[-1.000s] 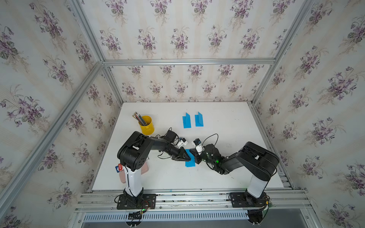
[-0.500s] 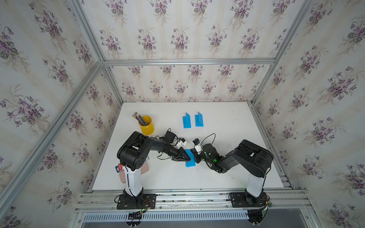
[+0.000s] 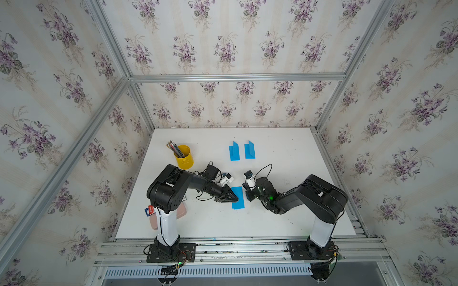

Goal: Fold the square paper along the opposite sides
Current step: Smooth out the paper at the center of the board.

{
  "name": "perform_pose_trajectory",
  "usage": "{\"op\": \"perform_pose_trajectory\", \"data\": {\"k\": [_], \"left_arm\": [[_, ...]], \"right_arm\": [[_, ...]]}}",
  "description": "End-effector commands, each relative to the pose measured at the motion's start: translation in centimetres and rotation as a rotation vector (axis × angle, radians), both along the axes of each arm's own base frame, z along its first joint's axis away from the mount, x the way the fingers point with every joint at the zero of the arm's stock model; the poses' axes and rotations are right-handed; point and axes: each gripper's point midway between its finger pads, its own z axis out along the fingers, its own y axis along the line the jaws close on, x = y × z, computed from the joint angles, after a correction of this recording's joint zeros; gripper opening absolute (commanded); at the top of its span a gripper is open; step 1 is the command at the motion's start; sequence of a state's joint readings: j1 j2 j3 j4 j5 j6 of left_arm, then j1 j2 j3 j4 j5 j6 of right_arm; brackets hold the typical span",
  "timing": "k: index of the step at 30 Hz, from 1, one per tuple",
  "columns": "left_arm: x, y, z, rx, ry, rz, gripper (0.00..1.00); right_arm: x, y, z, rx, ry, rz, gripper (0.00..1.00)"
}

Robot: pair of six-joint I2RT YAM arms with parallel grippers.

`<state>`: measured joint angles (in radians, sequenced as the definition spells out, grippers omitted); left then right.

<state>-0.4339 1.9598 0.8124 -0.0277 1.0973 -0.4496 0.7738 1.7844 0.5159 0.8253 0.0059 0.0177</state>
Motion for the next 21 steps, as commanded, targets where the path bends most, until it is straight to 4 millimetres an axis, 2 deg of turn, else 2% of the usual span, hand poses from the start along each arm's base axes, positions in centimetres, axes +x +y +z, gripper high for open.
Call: {"op": "perform_pose_trajectory", "data": {"k": [1, 4, 12, 16, 21], "left_arm": [[-0.2, 8.0, -8.3, 0.588, 0.025, 0.142, 0.26], [0.6, 8.2, -8.2, 0.582, 0.025, 0.174, 0.26], [1.8, 8.5, -7.9, 0.581, 0.020, 0.213, 0.26], [1.9, 8.6, -8.0, 0.583, 0.024, 0.219, 0.25], [1.9, 8.9, -8.1, 0.582, 0.030, 0.226, 0.26]], "right_arm": [[-0.6, 0.5, 1.7, 0.013, -0.017, 0.042, 0.00], [-2.3, 1.1, 1.9, 0.024, -0.022, 0.083, 0.00], [-6.9, 2.8, -0.3, -0.027, -0.005, 0.179, 0.00], [-7.8, 2.7, -1.6, -0.066, 0.016, 0.192, 0.00], [-8.8, 1.6, -3.8, -0.155, 0.062, 0.198, 0.00]]}}
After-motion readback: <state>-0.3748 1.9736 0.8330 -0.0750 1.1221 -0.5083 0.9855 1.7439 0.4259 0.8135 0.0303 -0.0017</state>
